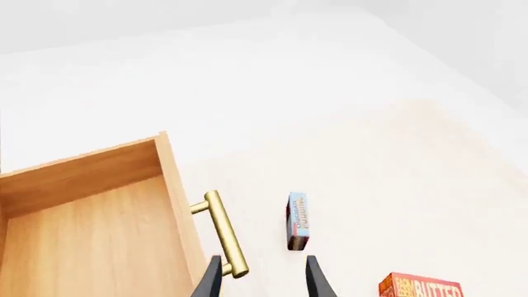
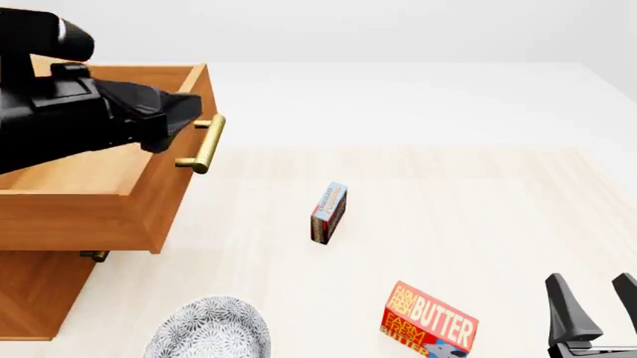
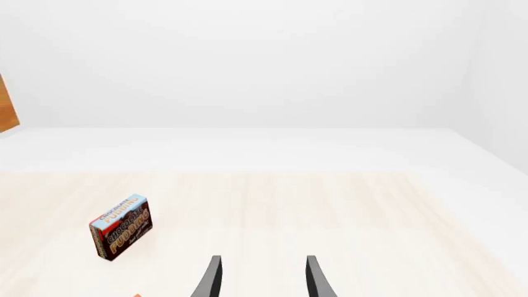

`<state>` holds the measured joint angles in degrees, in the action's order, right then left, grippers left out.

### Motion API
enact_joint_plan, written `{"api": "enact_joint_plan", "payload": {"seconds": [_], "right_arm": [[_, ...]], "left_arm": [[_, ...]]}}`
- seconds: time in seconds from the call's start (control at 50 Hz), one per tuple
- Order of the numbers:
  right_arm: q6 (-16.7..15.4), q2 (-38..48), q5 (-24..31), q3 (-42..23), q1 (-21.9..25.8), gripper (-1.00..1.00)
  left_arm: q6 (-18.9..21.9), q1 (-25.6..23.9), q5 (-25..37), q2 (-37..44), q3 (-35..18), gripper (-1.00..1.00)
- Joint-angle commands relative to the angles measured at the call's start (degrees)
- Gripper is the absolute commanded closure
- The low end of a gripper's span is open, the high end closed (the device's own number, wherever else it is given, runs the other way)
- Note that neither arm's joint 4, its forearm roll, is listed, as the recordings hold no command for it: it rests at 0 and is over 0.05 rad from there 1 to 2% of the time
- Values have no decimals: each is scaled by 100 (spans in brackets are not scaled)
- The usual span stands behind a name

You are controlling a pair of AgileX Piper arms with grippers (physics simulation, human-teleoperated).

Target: Put the chocolate pudding in the top drawer of the cabinet and close it.

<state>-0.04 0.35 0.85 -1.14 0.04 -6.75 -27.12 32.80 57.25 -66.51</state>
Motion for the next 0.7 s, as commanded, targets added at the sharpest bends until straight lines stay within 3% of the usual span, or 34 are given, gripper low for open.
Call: {"api": "enact_joint_plan", "payload": {"seconds": [0.02,0.14,0.3,0.44,0.58,0.7], "right_arm": [[0,-1,0,0,0,-100],[0,0,0,0,0,-100],[0,0,0,0,1,-100],[0,0,0,0,1,-100],[0,0,0,0,0,-100],[0,1,0,0,0,-100]], "left_arm": [[647,-342,-508,-503,-404,-100],[868,-270,-319,-696,-569,-100],[941,-344,-500,-1036,-161,-100],[1286,-732,-545,-1431,95,-100],[1617,-1131,-664,-1970,587,-100],[1617,-1213,-789,-2486,1070,-100]]}}
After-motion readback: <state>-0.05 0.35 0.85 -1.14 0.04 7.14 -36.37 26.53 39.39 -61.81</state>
